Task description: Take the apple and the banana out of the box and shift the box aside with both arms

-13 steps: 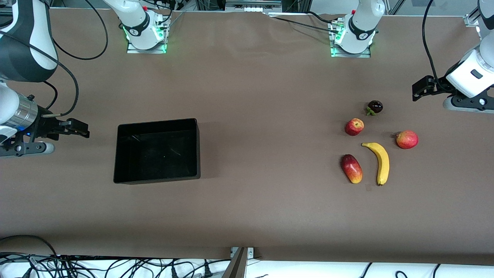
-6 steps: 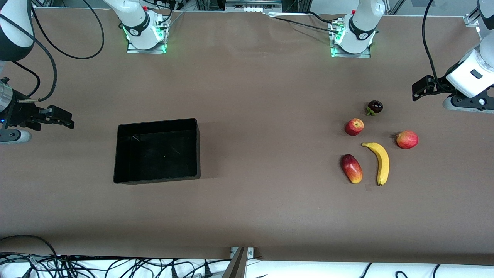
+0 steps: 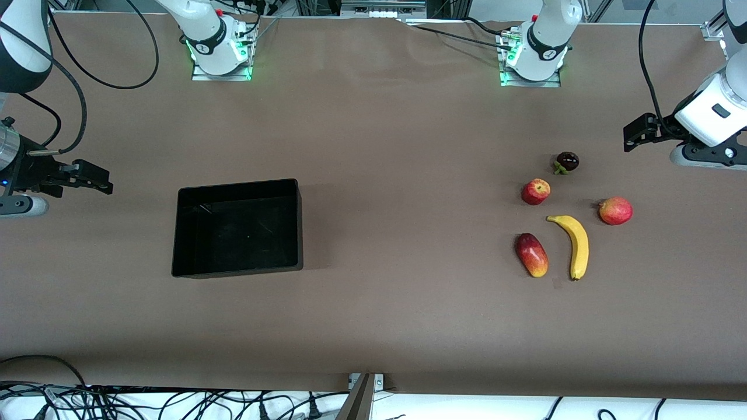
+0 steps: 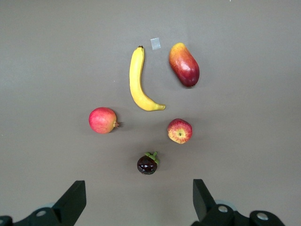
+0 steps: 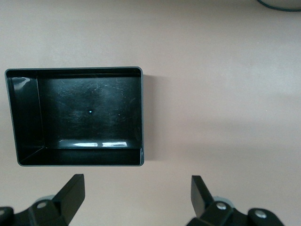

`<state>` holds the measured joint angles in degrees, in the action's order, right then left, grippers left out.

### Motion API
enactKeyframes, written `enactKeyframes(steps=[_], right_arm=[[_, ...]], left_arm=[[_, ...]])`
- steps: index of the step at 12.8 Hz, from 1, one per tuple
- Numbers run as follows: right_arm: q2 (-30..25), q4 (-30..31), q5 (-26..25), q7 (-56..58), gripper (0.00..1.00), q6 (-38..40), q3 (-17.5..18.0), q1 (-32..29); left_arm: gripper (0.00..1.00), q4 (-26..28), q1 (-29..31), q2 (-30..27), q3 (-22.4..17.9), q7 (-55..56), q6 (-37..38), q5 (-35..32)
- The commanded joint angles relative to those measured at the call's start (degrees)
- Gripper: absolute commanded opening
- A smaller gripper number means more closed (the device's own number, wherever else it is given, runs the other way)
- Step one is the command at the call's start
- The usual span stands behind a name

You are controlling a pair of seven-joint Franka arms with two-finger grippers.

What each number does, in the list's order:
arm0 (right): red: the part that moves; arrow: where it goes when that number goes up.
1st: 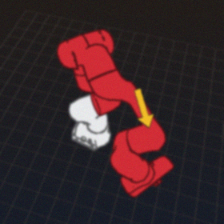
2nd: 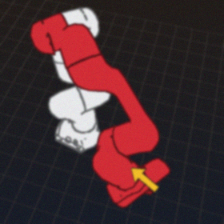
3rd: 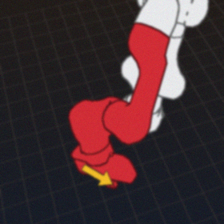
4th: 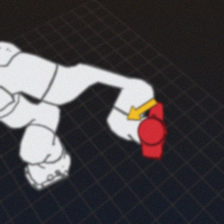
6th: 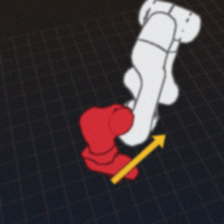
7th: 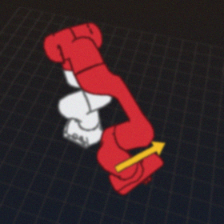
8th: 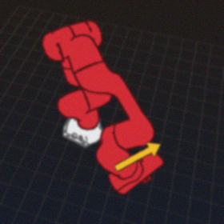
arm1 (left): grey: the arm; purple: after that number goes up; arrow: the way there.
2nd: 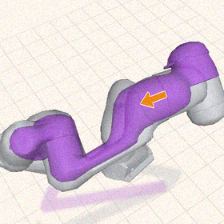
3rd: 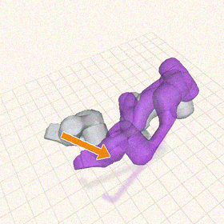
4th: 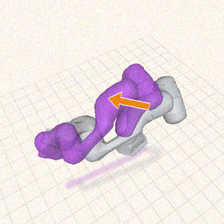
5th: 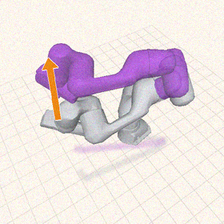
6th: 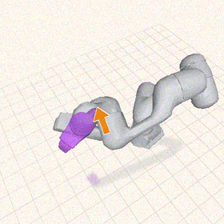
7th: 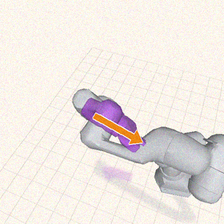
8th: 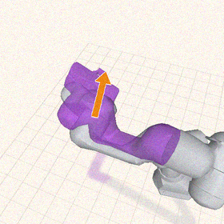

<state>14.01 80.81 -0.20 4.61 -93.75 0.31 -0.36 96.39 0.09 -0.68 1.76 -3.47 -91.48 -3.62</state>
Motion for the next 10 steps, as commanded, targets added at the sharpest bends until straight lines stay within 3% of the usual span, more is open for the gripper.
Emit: enactKeyframes(steps=[1,10], right_arm=[[-0.56,-0.57,0.64,0.93,1.0,1.03,0.22,-0.26],[-2.24,-0.57,0.55,1.02,1.0,1.2,0.92,-0.26]], left_arm=[[1.0,0.38,0.0,-1.26,0.0,-1.02,1.3,1.07],[1.0,-0.77,-0.09,-0.47,-0.09,-0.93,1.13,1.07]])
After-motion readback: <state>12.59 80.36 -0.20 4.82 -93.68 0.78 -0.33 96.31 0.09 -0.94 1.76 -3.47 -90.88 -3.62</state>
